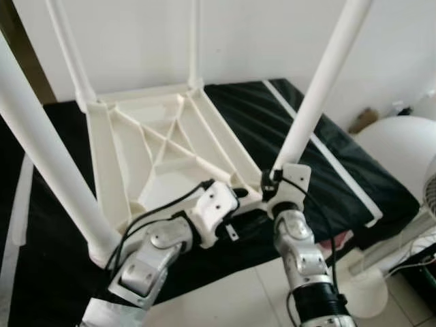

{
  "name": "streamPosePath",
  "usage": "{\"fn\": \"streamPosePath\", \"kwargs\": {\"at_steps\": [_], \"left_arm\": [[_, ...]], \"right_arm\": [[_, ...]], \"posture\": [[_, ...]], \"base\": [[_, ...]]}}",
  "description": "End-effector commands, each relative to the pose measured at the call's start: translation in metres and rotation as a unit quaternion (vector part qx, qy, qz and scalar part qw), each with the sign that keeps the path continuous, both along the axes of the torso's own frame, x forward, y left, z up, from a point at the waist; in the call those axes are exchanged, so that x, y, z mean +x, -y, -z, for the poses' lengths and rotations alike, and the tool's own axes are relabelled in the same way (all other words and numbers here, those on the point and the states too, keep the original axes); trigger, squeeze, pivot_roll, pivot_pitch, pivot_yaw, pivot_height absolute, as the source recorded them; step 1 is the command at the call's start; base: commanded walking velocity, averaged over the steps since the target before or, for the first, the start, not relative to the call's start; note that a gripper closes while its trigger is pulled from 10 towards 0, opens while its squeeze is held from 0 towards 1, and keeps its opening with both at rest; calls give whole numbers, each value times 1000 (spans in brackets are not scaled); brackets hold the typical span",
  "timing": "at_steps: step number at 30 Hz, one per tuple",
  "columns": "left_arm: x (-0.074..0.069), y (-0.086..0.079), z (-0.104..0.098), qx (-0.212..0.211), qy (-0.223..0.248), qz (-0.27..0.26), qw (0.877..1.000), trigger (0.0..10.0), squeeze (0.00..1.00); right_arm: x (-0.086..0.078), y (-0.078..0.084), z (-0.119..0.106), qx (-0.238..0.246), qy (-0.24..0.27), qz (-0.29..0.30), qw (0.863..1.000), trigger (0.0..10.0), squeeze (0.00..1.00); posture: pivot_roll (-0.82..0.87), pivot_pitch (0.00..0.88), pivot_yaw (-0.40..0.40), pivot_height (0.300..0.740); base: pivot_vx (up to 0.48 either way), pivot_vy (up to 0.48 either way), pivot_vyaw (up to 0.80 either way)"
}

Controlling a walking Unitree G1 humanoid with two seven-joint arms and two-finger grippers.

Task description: Building children table

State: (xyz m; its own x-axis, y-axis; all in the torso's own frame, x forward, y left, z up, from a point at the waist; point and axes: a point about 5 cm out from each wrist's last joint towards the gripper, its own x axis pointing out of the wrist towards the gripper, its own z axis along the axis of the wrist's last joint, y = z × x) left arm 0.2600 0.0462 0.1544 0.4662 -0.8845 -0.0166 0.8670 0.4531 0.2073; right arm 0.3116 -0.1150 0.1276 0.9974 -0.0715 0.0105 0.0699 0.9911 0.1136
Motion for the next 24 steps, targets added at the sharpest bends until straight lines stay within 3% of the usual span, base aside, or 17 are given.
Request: {"fn": "streamPosePath", "kwargs": {"at_steps": [1,8,9,10,11,18,21,22,23,24], "left_arm": [[-3,3,-2,-2,-2,10,1000,10000,0],[-2,2,-1,2,-2,11,1000,10000,0],[-1,1,-1,1,-1,7,1000,10000,0],[-1,1,-1,1,-1,7,1000,10000,0],[0,1,-2,-1,-1,5,1000,10000,0],[-1,3,-2,-5,-2,3,1000,10000,0],[0,3,-3,-6,-2,0,1000,10000,0],[0,3,-3,-7,-1,0,1000,10000,0],[0,3,-3,-7,-1,0,1000,10000,0],[0,3,-3,-7,0,0,1000,10000,0]], "right_arm": [[-4,4,13,9,-37,12,999,10000,0],[-3,8,12,5,-39,26,999,10000,0],[-3,8,11,7,-40,27,999,10000,349],[-3,8,11,7,-40,27,999,10000,349],[-3,8,10,11,-37,19,999,10000,1000],[-5,11,1,-2,-11,-19,1000,10000,1000],[-5,23,0,-15,-6,-38,999,10000,1000],[-5,24,0,-18,-4,-46,999,10000,400],[-5,26,-1,-20,-3,-51,999,10000,400],[-6,27,-1,-23,-1,-60,998,10000,0]], "posture": [[-41,53,-32,740],[-39,51,-32,740],[-38,52,-36,740],[-38,52,-36,740],[-40,52,-38,740],[-40,52,-45,740],[-39,49,-48,740],[-40,48,-48,740],[-41,48,-47,740],[-41,48,-47,740]], "base": [[0,0,0],[0,0,0],[0,0,0],[0,0,0],[0,0,0],[0,0,0],[0,0,0],[0,0,0],[0,0,0],[0,0,0]]}}
